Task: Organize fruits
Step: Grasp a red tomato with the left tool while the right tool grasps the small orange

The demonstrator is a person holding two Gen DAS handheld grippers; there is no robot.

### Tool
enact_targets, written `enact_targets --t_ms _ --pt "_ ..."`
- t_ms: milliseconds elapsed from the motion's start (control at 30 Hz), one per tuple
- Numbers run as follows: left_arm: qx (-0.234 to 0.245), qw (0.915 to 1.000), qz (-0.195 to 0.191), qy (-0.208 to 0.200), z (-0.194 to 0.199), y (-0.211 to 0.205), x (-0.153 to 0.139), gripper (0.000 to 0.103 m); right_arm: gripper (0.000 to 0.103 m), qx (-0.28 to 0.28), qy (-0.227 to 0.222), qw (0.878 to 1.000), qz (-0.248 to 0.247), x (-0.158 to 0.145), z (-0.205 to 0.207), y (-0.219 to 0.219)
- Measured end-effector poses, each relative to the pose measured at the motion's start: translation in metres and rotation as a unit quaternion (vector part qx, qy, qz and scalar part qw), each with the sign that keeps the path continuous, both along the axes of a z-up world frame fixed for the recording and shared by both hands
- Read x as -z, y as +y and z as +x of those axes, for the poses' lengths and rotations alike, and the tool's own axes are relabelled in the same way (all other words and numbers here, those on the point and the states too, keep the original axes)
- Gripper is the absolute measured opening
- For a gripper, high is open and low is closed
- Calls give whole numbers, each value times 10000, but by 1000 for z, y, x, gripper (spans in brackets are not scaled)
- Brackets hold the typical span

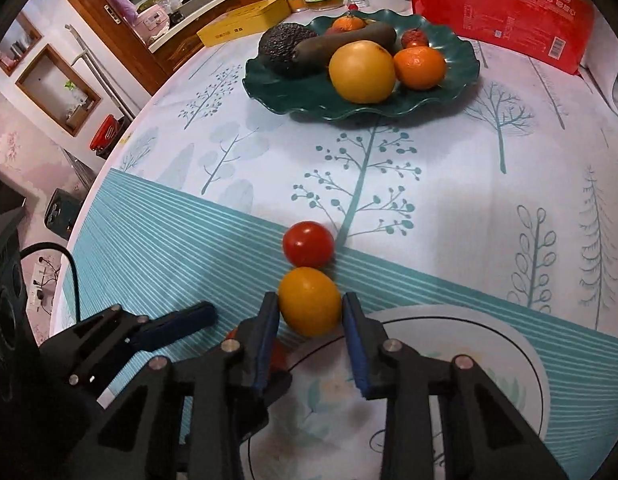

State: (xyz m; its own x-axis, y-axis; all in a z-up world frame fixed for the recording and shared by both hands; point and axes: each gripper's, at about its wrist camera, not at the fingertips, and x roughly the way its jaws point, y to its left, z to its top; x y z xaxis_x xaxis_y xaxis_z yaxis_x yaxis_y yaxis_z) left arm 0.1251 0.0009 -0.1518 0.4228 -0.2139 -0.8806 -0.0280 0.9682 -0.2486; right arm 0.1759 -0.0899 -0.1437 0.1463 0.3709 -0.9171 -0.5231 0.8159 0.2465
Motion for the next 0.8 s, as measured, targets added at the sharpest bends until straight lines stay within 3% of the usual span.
enact_targets --t_ms 367,633,800 --pt "-30 10000 24 36 -6 2 0 35 32 713 210 9969 249 0 7 -47" --pt "-179 9998 42 102 -12 14 -9 35 32 638 161 9978 115 -2 -8 -47" --pt "-187 9996 186 86 -13 23 -32 35 32 498 60 9987 0 -11 -15 -40"
